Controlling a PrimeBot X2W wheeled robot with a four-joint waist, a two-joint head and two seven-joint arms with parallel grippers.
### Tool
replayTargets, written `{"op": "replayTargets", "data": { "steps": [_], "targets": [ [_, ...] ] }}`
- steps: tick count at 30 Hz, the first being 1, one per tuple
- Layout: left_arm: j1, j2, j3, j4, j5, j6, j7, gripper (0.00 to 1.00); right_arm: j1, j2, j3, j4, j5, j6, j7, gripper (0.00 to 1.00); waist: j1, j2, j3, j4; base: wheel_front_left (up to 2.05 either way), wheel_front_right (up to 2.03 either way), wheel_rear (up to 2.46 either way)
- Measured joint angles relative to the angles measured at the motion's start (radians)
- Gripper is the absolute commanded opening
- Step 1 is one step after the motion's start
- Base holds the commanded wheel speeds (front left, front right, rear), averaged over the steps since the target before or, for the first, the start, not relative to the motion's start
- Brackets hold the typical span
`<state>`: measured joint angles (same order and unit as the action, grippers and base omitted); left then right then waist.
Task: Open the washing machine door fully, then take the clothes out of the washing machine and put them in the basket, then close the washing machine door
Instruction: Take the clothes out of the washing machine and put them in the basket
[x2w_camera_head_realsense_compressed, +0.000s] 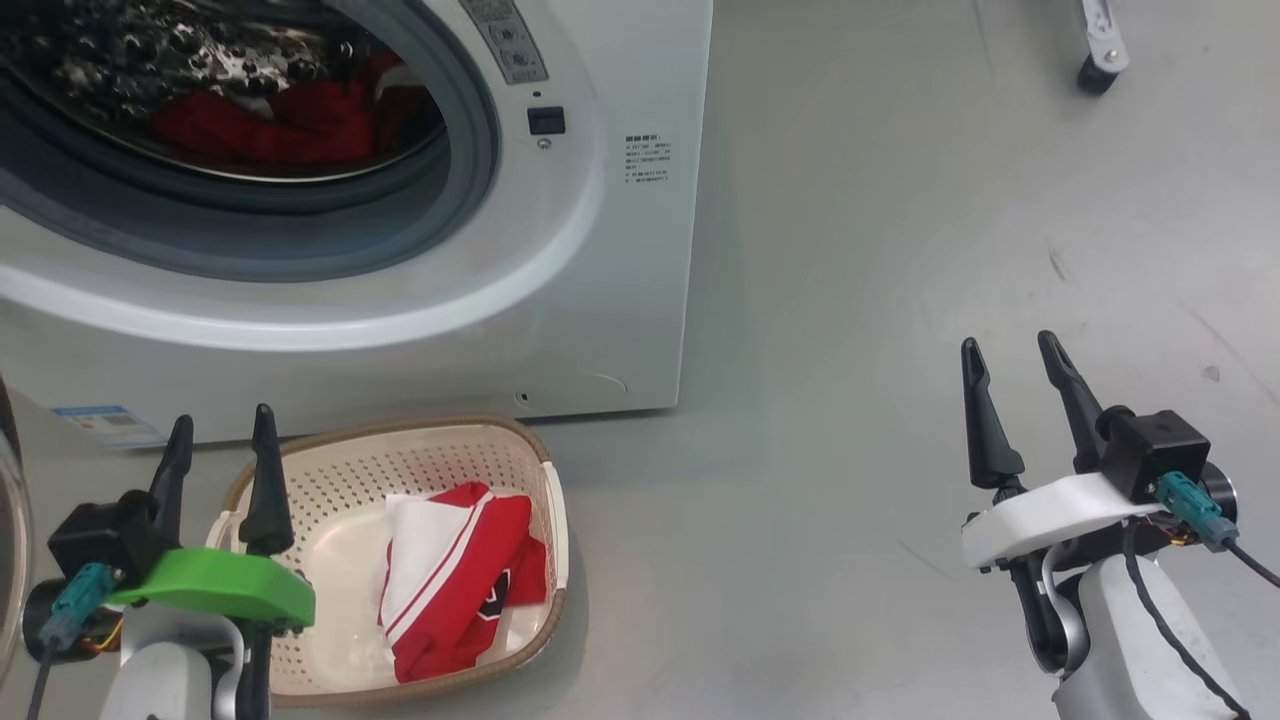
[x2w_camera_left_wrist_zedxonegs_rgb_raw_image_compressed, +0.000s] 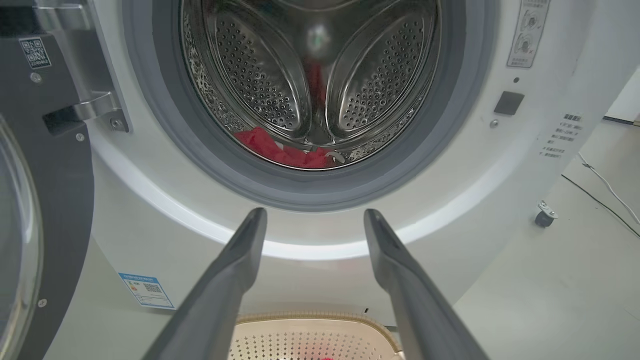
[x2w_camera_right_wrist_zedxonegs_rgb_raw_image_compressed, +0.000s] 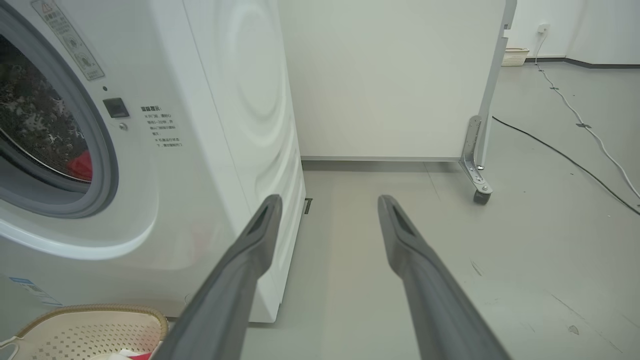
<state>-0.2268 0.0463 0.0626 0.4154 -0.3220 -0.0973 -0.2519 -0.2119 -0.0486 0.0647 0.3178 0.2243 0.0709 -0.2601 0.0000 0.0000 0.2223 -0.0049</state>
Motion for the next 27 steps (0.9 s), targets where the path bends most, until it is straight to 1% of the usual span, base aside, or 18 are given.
{"op": "replayTargets", "data": {
  "steps": [8, 15, 20, 27],
  "targets": [
    [0.116, -0.002, 0.034, -0.084, 0.022, 0.013, 0.0, 1.0, 0.046, 0.002, 0.0, 0.003, -0.004, 0.0, 0.0, 1.0, 0.0, 0.0, -0.105, -0.001, 0.0, 0.0, 0.0],
    [0.198, -0.002, 0.037, -0.15, 0.043, 0.018, 0.0, 1.0, 0.083, 0.004, 0.004, 0.0, -0.004, 0.0, 0.0, 1.0, 0.0, 0.0, -0.175, -0.004, 0.0, 0.0, 0.0],
    [0.238, -0.003, 0.038, -0.184, 0.051, 0.018, 0.0, 1.0, 0.1, 0.004, 0.005, -0.01, -0.004, 0.0, 0.0, 1.0, 0.0, 0.0, -0.199, -0.007, 0.0, 0.0, 0.0],
    [0.269, -0.003, 0.037, -0.231, 0.051, 0.018, 0.0, 1.0, 0.105, 0.004, 0.007, -0.017, -0.004, 0.0, 0.0, 1.0, 0.0, 0.0, -0.2, -0.014, 0.0, 0.0, 0.0]
  ]
}}
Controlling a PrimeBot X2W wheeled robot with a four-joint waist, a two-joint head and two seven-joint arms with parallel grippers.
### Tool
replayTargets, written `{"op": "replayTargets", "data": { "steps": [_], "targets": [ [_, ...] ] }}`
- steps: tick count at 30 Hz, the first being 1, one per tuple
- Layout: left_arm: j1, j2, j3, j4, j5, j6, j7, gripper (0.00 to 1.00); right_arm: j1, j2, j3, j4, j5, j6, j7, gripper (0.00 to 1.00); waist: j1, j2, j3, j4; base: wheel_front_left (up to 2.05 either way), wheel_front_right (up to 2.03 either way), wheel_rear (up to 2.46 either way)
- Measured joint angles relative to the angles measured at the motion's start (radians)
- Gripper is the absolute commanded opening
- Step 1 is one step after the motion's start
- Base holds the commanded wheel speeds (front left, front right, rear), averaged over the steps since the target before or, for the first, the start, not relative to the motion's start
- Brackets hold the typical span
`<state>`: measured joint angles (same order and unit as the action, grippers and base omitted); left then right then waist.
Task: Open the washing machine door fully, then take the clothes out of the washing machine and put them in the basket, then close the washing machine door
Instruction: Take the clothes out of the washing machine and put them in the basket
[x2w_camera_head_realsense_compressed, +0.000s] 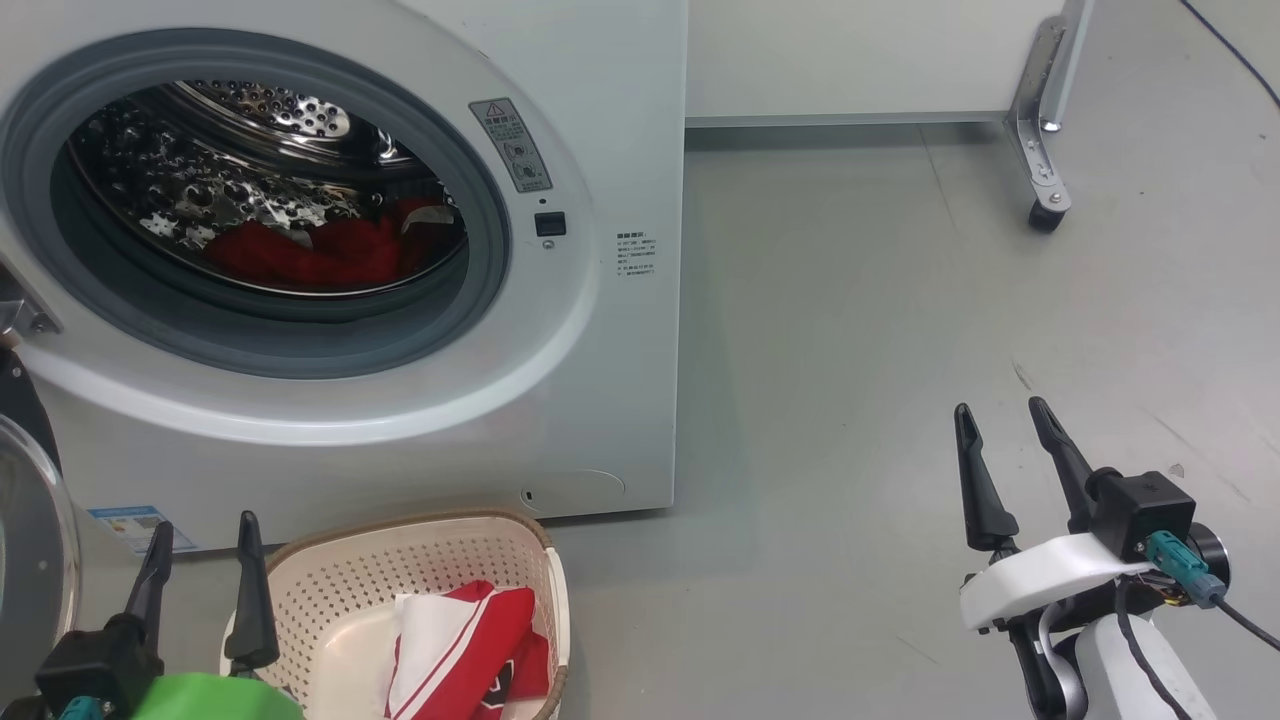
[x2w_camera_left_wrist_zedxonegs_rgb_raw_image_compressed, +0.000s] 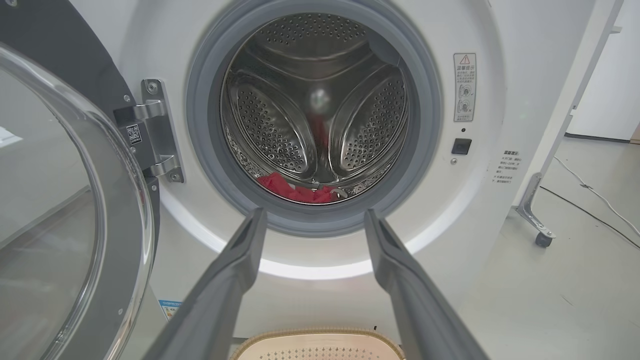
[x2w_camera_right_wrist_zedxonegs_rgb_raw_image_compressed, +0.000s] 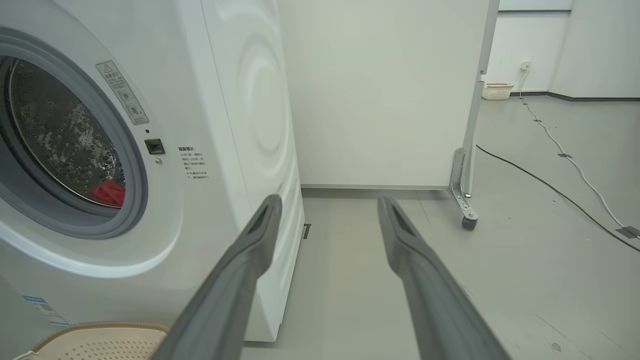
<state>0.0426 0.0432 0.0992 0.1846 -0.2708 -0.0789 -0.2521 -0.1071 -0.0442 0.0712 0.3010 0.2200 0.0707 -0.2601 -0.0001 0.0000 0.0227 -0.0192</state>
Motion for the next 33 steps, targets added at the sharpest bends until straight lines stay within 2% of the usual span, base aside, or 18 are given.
{"op": "replayTargets", "data": {
  "steps": [11, 18, 23, 33],
  "targets": [
    [0.025, 0.0, -0.01, -0.033, -0.001, 0.0, 0.0, 1.0, 0.014, 0.0, 0.003, -0.009, 0.0, 0.0, 0.0, 1.0, 0.0, 0.0, 0.014, -0.003, 0.0, 0.0, 0.0],
    [0.026, -0.001, -0.069, -0.026, -0.059, 0.0, 0.0, 1.0, 0.013, 0.0, 0.009, -0.018, 0.001, 0.0, 0.0, 1.0, 0.0, 0.0, 0.049, -0.006, 0.0, 0.0, 0.0],
    [0.021, -0.001, -0.109, -0.02, -0.063, -0.001, 0.0, 1.0, 0.013, 0.001, 0.009, -0.029, 0.005, -0.001, 0.0, 1.0, 0.0, 0.0, 0.092, -0.008, 0.0, 0.0, 0.0],
    [-0.124, -0.001, -0.134, 0.028, -0.072, -0.001, 0.0, 1.0, -0.011, 0.001, 0.031, -0.049, 0.017, -0.002, 0.0, 1.0, 0.0, 0.0, 0.214, -0.015, 0.0, 0.0, 0.0]
  ]
}}
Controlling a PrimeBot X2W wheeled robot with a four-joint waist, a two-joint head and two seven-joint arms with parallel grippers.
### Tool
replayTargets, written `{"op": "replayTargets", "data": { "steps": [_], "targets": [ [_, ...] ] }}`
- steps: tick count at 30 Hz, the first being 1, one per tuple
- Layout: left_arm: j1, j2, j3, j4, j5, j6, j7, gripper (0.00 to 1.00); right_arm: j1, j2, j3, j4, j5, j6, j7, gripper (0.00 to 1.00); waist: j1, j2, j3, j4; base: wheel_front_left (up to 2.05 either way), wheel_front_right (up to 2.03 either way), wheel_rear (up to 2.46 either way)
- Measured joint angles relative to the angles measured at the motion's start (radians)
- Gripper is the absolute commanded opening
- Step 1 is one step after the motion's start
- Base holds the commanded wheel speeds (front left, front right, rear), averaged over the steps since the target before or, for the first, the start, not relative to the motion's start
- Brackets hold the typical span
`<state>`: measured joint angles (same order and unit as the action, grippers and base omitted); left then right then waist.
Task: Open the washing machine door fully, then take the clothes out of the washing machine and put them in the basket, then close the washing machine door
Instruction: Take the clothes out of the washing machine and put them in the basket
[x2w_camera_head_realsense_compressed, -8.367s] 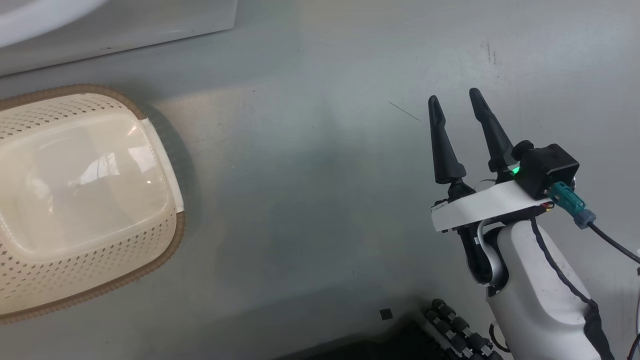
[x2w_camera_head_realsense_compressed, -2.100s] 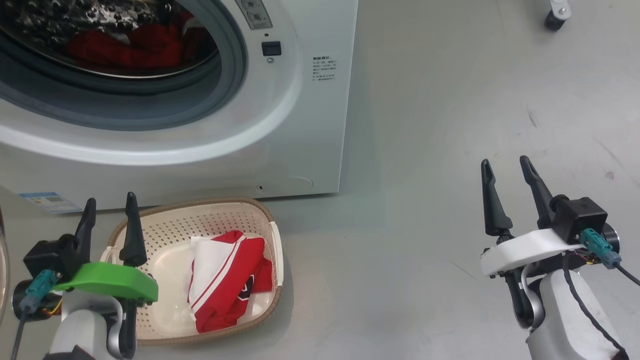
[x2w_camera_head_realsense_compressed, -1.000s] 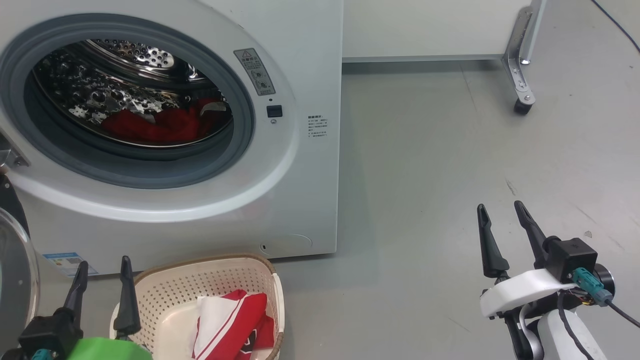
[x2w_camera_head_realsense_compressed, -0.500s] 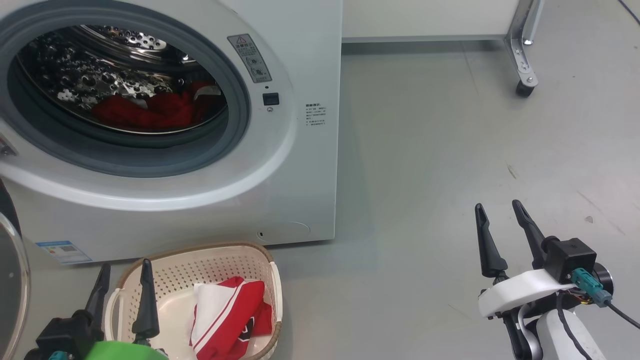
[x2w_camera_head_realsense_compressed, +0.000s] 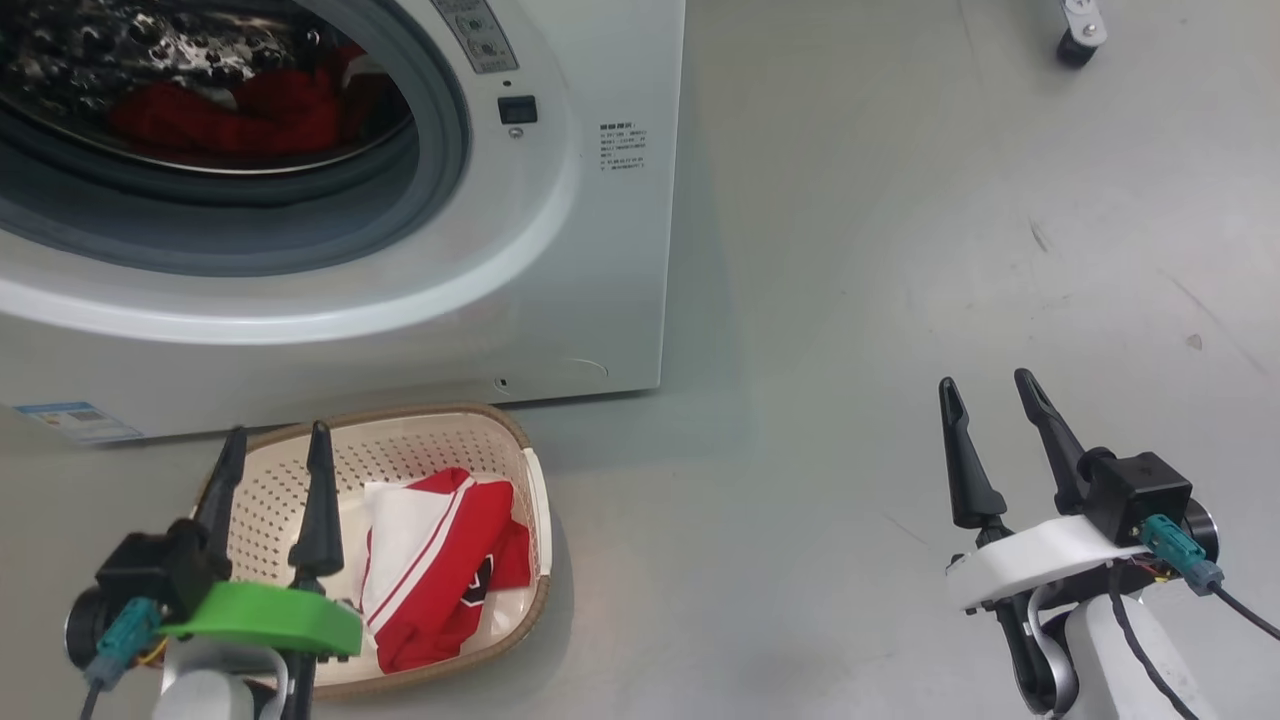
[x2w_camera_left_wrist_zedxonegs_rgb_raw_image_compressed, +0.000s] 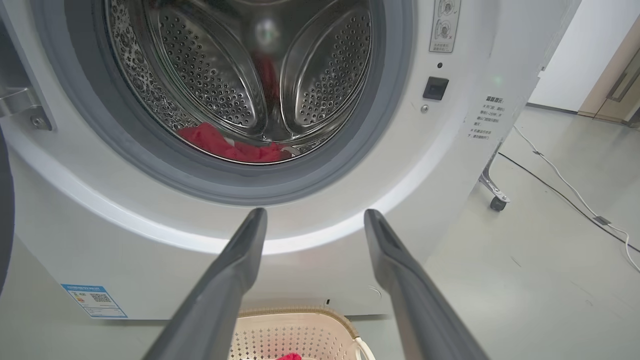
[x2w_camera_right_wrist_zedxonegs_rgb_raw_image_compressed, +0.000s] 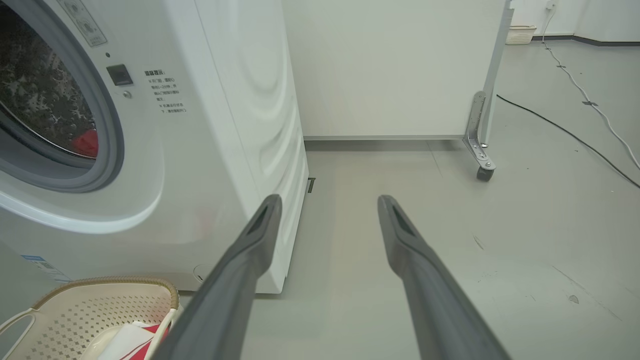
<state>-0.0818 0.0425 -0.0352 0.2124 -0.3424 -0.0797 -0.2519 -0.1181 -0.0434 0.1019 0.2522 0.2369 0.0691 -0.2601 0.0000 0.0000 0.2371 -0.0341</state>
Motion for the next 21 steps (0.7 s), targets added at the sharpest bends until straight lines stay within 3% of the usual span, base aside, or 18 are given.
{"op": "replayTargets", "data": {
  "steps": [7, 21],
  "targets": [
    [-0.162, 0.008, 0.004, 0.014, 0.02, 0.005, 0.034, 1.0, -0.033, 0.0, 0.018, -0.015, 0.003, 0.0, 0.0, 1.0, 0.0, 0.0, 0.082, -0.01, 0.0, 0.0, 0.0],
    [-0.598, 0.156, 0.035, 0.043, 0.057, 0.015, 0.277, 1.0, -0.141, -0.002, 0.081, -0.053, 0.055, -0.001, 0.0, 1.0, 0.0001, 0.0, 0.29, -0.059, 0.0, 0.0, 0.0]
  ]
}}
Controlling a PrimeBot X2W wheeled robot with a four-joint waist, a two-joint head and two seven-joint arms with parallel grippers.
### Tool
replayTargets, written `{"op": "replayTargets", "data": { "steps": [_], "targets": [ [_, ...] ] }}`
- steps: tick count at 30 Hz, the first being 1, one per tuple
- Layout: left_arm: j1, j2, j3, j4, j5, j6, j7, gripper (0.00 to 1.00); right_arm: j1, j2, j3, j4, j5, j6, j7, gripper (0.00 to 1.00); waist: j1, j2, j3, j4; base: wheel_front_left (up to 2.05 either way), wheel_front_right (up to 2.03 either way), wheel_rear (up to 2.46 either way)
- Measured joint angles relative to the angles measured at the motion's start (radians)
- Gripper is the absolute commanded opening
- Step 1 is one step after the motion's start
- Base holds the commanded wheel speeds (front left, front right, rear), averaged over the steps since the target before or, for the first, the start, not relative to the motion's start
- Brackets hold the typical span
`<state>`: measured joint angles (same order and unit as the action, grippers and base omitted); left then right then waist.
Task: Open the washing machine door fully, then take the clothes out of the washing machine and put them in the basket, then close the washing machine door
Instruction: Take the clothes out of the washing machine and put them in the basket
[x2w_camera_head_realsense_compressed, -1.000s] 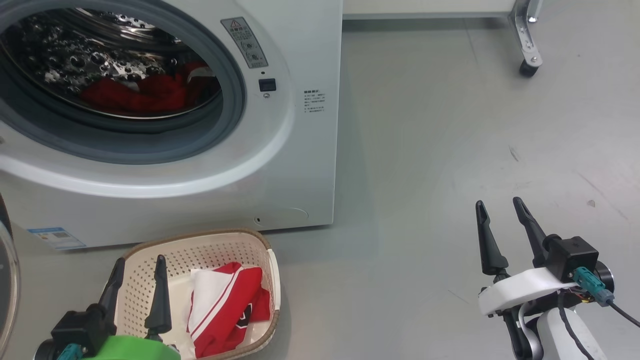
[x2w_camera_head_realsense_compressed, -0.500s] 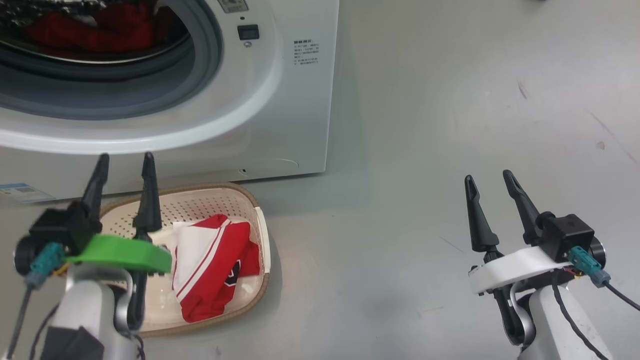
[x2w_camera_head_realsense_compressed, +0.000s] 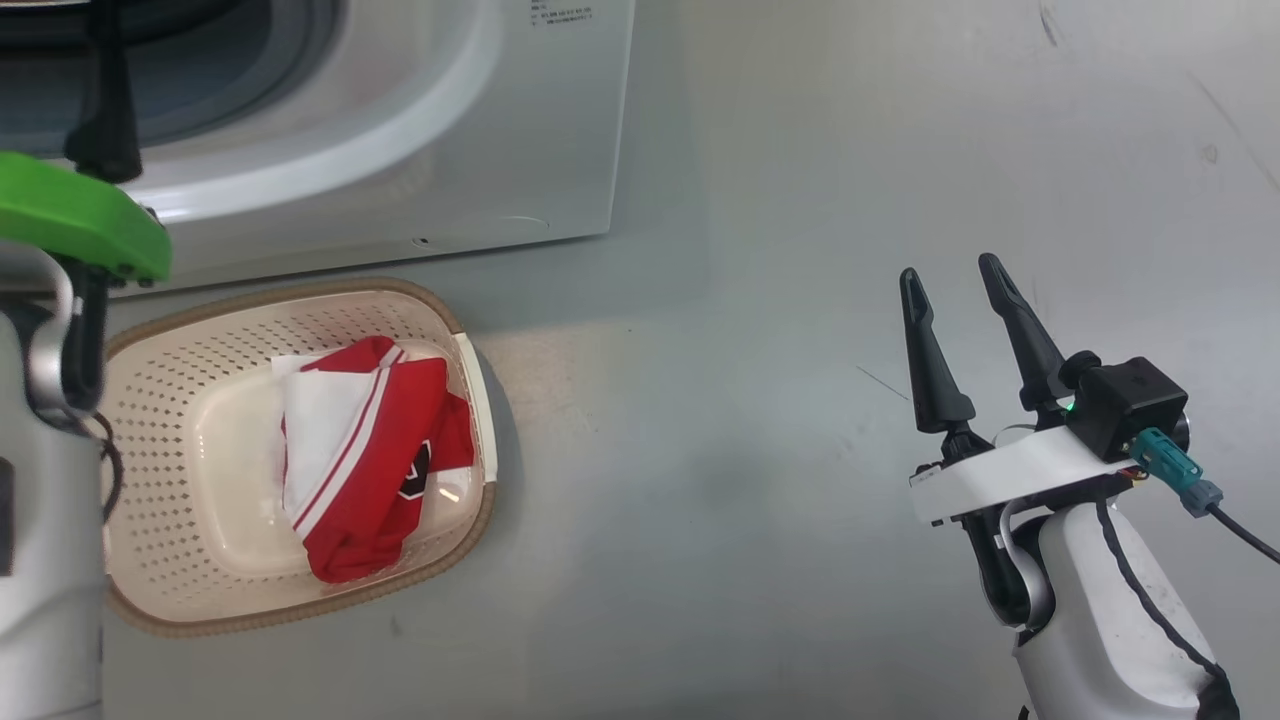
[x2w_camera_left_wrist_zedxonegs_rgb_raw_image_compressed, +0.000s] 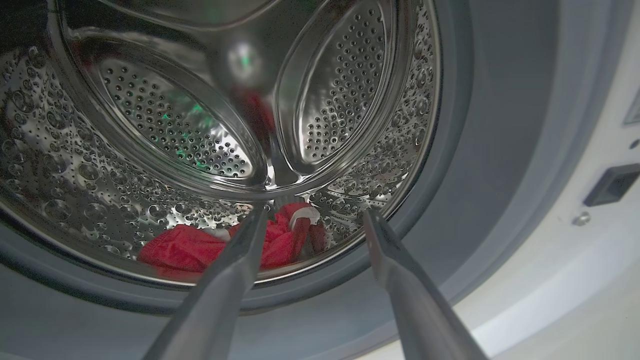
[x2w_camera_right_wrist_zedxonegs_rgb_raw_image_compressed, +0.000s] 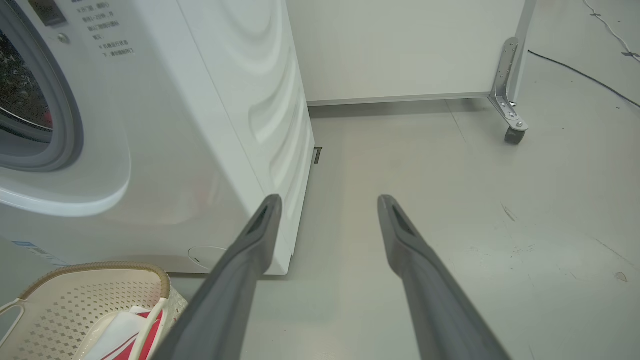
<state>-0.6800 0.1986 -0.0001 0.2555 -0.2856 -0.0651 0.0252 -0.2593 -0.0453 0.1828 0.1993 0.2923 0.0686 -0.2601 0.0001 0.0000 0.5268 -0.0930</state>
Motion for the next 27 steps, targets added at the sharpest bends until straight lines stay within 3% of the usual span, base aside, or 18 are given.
{"op": "replayTargets", "data": {
  "steps": [9, 14, 23, 27],
  "targets": [
    [-0.176, 0.099, 0.035, 0.03, 0.014, 0.007, 0.143, 1.0, -0.051, -0.001, 0.042, -0.027, 0.034, -0.01, 0.0, 1.0, 0.0, 0.0, 0.113, -0.043, 0.0, 0.0, 0.0],
    [-0.298, 0.12, 0.061, 0.035, -0.005, 0.009, 0.219, 1.0, -0.078, -0.001, 0.059, -0.043, 0.061, -0.02, 0.0, 1.0, 0.0001, 0.0, 0.177, -0.069, 0.0, 0.0, 0.0],
    [-0.435, 0.228, 0.084, 0.062, 0.006, 0.009, 0.323, 1.0, -0.114, -0.001, 0.098, -0.058, 0.095, -0.035, 0.0, 1.0, 0.0001, 0.0, 0.285, -0.114, 0.0, 0.0, 0.0],
    [-0.477, 0.243, 0.102, 0.095, 0.005, 0.017, 0.36, 1.0, -0.128, -0.001, 0.112, -0.058, 0.095, -0.036, 0.0, 1.0, 0.0001, 0.0, 0.325, -0.133, 0.0, 0.0, 0.0]
  ]
}}
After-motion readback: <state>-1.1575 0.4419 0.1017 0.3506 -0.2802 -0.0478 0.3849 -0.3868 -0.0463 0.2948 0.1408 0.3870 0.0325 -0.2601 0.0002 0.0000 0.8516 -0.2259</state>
